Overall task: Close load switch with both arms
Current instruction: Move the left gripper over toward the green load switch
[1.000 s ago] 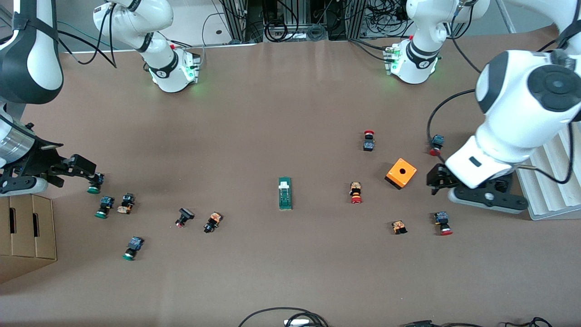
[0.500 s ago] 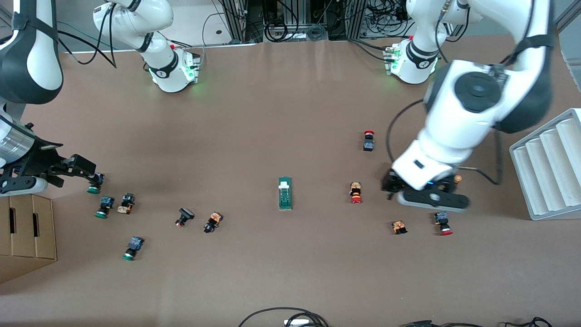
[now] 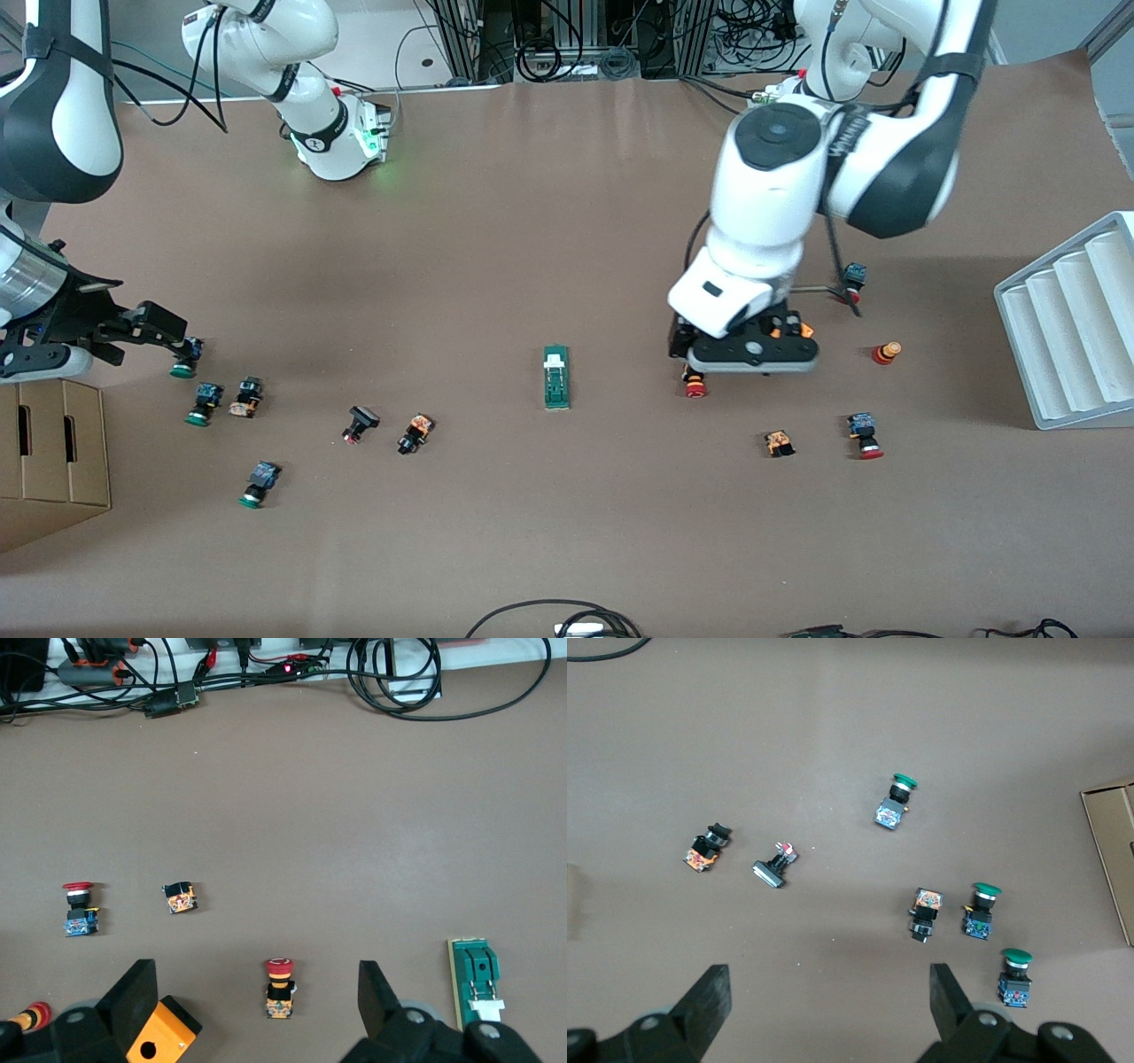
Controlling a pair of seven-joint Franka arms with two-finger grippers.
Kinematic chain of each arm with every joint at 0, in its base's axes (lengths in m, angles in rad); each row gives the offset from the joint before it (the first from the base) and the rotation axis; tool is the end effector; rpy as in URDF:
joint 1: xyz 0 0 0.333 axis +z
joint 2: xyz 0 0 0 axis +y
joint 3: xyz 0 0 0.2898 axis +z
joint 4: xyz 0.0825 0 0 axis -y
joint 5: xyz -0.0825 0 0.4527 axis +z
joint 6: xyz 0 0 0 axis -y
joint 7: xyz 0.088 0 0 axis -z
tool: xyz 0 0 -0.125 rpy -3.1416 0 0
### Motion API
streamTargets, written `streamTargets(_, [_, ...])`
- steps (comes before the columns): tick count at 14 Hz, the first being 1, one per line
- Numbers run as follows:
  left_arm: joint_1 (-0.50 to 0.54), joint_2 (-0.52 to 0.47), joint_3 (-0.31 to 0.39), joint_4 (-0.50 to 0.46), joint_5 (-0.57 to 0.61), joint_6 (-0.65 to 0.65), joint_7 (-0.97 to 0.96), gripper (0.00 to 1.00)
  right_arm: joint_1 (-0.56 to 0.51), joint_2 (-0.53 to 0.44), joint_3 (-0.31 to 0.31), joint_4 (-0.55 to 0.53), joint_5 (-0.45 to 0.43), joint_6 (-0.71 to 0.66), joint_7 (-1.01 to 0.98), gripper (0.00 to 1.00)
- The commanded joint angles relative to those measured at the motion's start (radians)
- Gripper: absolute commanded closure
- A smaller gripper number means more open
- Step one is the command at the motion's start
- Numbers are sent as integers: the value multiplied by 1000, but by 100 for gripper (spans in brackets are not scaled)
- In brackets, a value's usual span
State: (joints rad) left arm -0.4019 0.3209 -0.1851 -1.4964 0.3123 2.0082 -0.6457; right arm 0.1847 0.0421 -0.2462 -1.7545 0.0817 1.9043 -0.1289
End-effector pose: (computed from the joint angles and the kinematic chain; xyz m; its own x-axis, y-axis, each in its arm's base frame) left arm 0.6358 -0.3784 0.4513 0.9556 -0.0423 0.2914 -0.0185 -0.9963 -0.0841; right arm 0.6544 -0.0313 0.4843 0.9924 0.0421 0.1160 0.0487 -0.9973 -0.0549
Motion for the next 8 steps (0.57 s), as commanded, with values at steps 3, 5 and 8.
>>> streamTargets(3, [-90, 7, 12, 1, 92, 21, -153, 0, -1, 10, -1, 20, -26, -1, -6, 0])
streamTargets(5, [-124, -3, 19, -39, 114, 91, -234, 0, -2, 10, -1, 20, -25, -1, -6, 0])
streamTargets(8, [-162, -54, 15, -116, 136, 175, -386, 0, -2, 10, -1, 20, -25, -1, -6, 0])
